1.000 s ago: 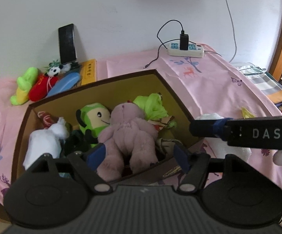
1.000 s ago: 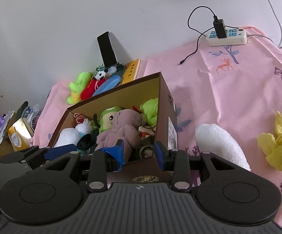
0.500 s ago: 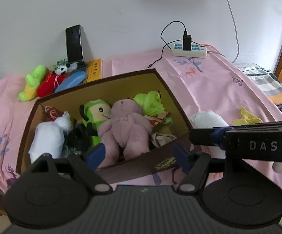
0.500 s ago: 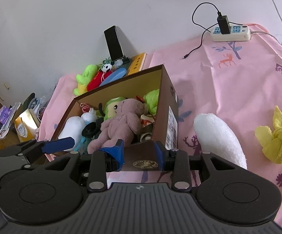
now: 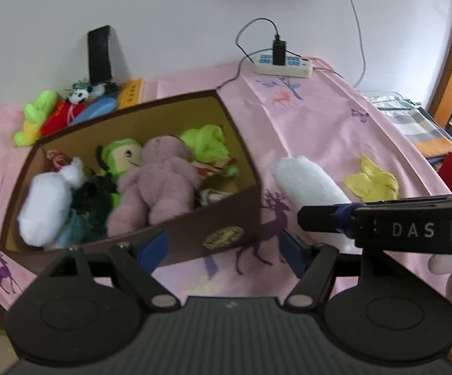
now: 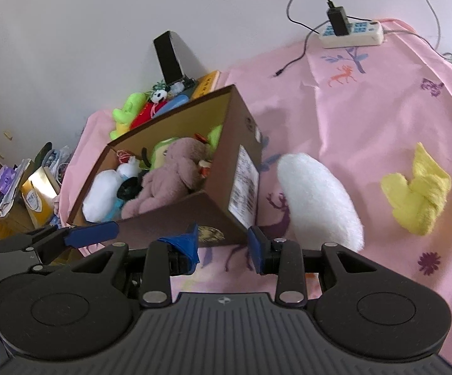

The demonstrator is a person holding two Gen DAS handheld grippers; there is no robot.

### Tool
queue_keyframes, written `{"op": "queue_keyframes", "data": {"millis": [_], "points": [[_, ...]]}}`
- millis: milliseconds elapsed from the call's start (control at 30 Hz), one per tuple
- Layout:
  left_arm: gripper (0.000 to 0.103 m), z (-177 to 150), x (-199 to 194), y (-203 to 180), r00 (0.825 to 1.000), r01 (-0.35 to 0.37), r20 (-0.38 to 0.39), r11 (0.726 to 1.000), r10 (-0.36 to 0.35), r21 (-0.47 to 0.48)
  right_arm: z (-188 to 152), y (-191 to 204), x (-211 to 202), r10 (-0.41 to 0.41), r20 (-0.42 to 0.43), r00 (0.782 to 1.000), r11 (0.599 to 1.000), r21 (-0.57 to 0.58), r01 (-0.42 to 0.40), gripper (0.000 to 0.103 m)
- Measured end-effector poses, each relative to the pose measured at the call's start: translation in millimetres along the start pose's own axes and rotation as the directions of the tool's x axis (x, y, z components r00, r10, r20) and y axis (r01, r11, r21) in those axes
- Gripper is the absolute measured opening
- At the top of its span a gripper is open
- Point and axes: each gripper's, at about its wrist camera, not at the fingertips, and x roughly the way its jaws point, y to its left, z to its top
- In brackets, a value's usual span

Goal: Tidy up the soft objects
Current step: 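Move both grippers past the white pillow to the yellow cloth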

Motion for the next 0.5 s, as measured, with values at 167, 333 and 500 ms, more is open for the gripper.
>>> {"op": "queue_keyframes", "data": {"millis": [167,333,500], "points": [[0.071,-1.8,7.9,-23.6,0.999,0.048,-0.016,0.998,-0.047,0.030,-4.1,-21.6,-4.4,-0.019,-0.015,1.000,0.999,0.033,0.019,0.018],[0.072,-2.9,17.4,-49.5,0.995,0.095,-0.029,0.993,-0.093,0.069,-6.6,-42.9,-10.8,-0.036,-0.023,0.999,0.997,0.066,0.038,0.018],[0.073,-0.5,26.9,-69.7,0.989,0.148,-0.034,0.986,-0.145,0.080,-5.8,-62.9,-19.3,-0.054,-0.019,0.998,0.994,0.092,0.056,0.018]]}}
